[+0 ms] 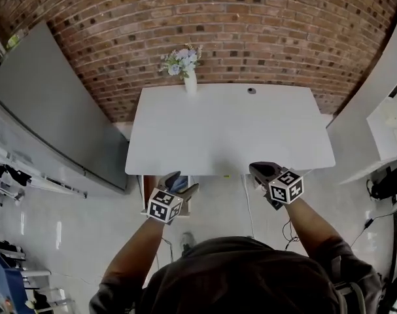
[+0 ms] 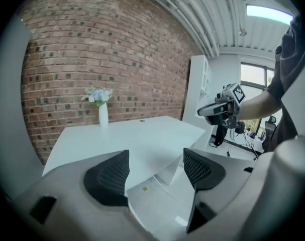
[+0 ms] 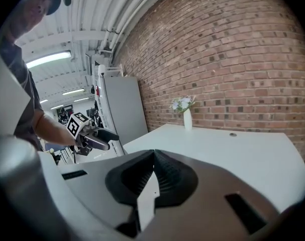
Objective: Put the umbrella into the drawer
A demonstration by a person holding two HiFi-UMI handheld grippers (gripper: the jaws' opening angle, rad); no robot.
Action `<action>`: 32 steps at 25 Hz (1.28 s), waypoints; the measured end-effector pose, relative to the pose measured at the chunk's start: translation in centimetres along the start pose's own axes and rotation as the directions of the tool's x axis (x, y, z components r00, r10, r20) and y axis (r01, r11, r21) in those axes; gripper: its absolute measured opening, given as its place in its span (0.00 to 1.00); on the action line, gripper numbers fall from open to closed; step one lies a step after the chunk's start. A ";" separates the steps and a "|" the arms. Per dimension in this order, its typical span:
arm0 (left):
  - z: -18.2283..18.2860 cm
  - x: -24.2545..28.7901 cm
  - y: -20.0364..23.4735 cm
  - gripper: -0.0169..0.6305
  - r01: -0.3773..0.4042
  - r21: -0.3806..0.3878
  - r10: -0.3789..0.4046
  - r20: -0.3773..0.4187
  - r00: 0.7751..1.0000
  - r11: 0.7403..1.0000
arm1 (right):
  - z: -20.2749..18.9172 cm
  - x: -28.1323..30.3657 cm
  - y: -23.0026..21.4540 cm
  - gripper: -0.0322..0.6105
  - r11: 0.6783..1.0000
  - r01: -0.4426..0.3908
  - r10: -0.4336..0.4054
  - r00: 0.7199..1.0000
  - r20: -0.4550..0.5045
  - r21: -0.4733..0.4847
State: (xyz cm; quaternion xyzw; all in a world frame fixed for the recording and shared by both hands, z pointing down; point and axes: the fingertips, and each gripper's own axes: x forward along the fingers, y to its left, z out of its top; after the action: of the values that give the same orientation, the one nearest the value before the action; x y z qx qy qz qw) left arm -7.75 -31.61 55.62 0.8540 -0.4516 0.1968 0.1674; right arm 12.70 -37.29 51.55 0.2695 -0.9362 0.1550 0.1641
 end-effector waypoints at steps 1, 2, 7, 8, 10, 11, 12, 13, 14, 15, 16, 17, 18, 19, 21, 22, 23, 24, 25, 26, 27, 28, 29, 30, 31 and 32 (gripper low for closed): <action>0.9 -0.2 -0.6 0.54 0.004 -0.004 -0.004 0.021 1.000 1.000 | 0.6 -0.7 -0.4 0.04 1.000 0.013 -0.012 1.000 0.010 -0.001; 1.8 -0.4 -1.1 0.51 0.009 -0.006 -0.008 0.042 0.999 1.000 | 1.1 -1.4 -0.7 0.04 1.000 0.023 -0.023 1.000 0.021 -0.002; 6.7 -0.8 -3.0 0.36 0.047 -0.003 -0.047 0.145 0.988 0.999 | 3.9 -4.0 -2.0 0.04 0.998 0.065 -0.064 0.994 0.085 -0.009; 7.7 -1.0 -3.3 0.35 0.055 -0.007 -0.053 0.167 0.984 0.998 | 4.3 -4.5 -2.2 0.04 0.997 0.071 -0.070 0.993 0.094 -0.008; 9.4 -1.2 -3.7 0.32 0.065 -0.007 -0.062 0.205 0.977 0.998 | 4.9 -5.2 -2.6 0.04 0.997 0.083 -0.081 0.991 0.107 -0.008; 10.2 -1.4 -3.8 0.30 0.069 -0.004 -0.067 0.222 0.973 0.998 | 5.2 -5.5 -2.7 0.04 0.996 0.089 -0.087 0.990 0.112 -0.011; 11.0 -1.5 -4.0 0.28 0.076 -0.002 -0.073 0.241 0.968 0.997 | 5.5 -5.7 -2.9 0.04 0.995 0.094 -0.092 0.989 0.117 -0.015; 11.7 -1.7 -4.1 0.26 0.084 -0.002 -0.081 0.261 0.962 0.996 | 5.8 -5.9 -3.0 0.04 0.995 0.100 -0.097 0.988 0.121 -0.020; 12.5 -1.9 -4.2 0.24 0.095 -0.002 -0.090 0.283 0.955 0.996 | 6.1 -6.1 -3.1 0.04 0.994 0.105 -0.101 0.987 0.126 -0.025; 13.2 -2.1 -4.3 0.20 0.106 0.000 -0.101 0.306 0.947 0.994 | 6.4 -6.2 -3.1 0.04 0.994 0.109 -0.105 0.986 0.131 -0.029; 13.8 -2.3 -4.4 0.17 0.116 0.004 -0.111 0.327 0.938 0.993 | 6.7 -6.3 -3.2 0.04 0.993 0.113 -0.107 0.985 0.137 -0.033; 14.4 -2.6 -4.6 0.14 0.128 0.007 -0.122 0.346 0.930 0.992 | 7.0 -6.4 -3.2 0.04 0.993 0.116 -0.110 0.984 0.143 -0.036; 14.9 -2.8 -4.8 0.11 0.140 0.007 -0.133 0.363 0.922 0.990 | 7.3 -6.6 -3.1 0.04 0.992 0.120 -0.113 0.982 0.149 -0.040; 15.4 -3.0 -4.9 0.08 0.152 0.004 -0.142 0.379 0.915 0.988 | 7.6 -6.7 -3.1 0.04 0.991 0.125 -0.117 0.981 0.155 -0.044; 16.1 -3.3 -5.1 0.04 0.171 0.001 -0.157 0.398 0.904 0.985 | 8.1 -6.8 -3.1 0.04 0.989 0.135 -0.124 0.978 0.166 -0.053; 16.3 -3.4 -5.3 0.04 0.177 0.006 -0.164 0.401 0.901 0.984 | 8.4 -6.9 -3.1 0.04 0.989 0.139 -0.127 0.977 0.171 -0.058; 16.4 -3.5 -5.5 0.04 0.183 0.015 -0.173 0.402 0.899 0.983 | 8.5 -6.9 -3.0 0.04 0.988 0.142 -0.129 0.976 0.175 -0.061; 16.4 -3.5 -5.8 0.04 0.189 0.025 -0.183 0.401 0.898 0.982 | 8.7 -7.0 -3.0 0.04 0.987 0.144 -0.131 0.975 0.179 -0.064; 16.4 -3.5 -6.0 0.04 0.195 0.034 -0.192 0.398 0.897 0.980 | 8.8 -7.1 -3.0 0.04 0.987 0.147 -0.133 0.974 0.182 -0.066; 16.4 -3.5 -6.1 0.04 0.199 0.037 -0.197 0.394 0.898 0.979 | 8.9 -7.1 -3.0 0.04 0.986 0.150 -0.135 0.974 0.184 -0.067; 16.4 -3.5 -6.2 0.04 0.201 0.036 -0.199 0.390 0.899 0.979 | 9.0 -7.2 -3.0 0.04 0.986 0.153 -0.138 0.973 0.187 -0.067; 16.4 -3.5 -6.2 0.04 0.201 0.032 -0.198 0.388 0.900 0.979 | 9.1 -7.3 -3.0 0.04 0.986 0.155 -0.140 0.972 0.189 -0.066; 16.4 -3.5 -6.2 0.04 0.200 0.028 -0.195 0.387 0.901 0.979 | 9.2 -7.4 -3.0 0.04 0.986 0.157 -0.142 0.971 0.192 -0.064; 16.3 -3.6 -6.1 0.04 0.196 0.023 -0.190 0.386 0.903 0.980 | 9.3 -7.4 -3.0 0.04 0.986 0.158 -0.144 0.970 0.194 -0.060; 16.3 -3.6 -5.9 0.04 0.191 0.019 -0.183 0.384 0.905 0.981 | 9.3 -7.5 -3.0 0.04 0.986 0.159 -0.145 0.970 0.195 -0.056; 16.2 -3.7 -5.7 0.04 0.185 0.015 -0.176 0.382 0.907 0.983 | 9.3 -7.5 -3.1 0.04 0.986 0.160 -0.146 0.970 0.196 -0.053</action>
State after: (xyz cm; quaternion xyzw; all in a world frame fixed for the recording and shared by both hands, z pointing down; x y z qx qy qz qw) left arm -1.82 -33.47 39.16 0.9121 -0.3967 0.0054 0.1030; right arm 18.30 -39.89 40.89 0.3488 -0.9288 0.0832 0.0939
